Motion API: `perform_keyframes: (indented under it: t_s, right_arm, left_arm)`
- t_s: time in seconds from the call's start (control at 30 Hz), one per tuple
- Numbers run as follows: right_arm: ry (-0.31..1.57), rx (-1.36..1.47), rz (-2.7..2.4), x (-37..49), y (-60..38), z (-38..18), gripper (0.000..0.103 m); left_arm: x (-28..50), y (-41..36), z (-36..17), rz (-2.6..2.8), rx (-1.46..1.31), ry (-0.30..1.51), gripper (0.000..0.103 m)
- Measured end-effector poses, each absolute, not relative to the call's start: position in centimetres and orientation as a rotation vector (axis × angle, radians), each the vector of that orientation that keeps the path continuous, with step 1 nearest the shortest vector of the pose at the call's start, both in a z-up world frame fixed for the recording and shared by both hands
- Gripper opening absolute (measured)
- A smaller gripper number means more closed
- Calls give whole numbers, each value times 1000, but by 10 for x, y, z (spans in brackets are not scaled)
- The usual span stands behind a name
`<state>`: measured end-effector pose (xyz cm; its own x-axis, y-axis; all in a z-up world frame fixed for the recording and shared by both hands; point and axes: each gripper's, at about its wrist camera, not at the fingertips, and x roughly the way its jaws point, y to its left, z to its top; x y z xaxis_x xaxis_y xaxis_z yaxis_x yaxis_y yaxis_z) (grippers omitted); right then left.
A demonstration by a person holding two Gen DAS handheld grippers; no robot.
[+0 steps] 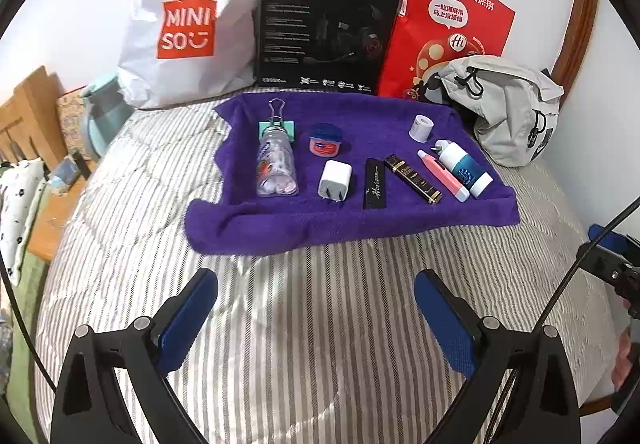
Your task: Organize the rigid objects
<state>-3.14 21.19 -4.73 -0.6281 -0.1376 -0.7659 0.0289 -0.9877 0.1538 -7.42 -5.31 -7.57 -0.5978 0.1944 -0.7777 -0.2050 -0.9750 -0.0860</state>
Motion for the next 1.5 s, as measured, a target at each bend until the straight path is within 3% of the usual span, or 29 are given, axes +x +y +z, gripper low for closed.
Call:
perform_keyframes:
  t_s: [0.37,1.5]
  right_arm:
    - [-174,1439,-2852,-8,217,-53,103]
    - [-119,1427,-2905,11,209,-37,103]
  left_arm:
    - [-49,-45,-59,2647,-1245,44,100]
    - [-35,-38,-42,2690,-1269,132,100]
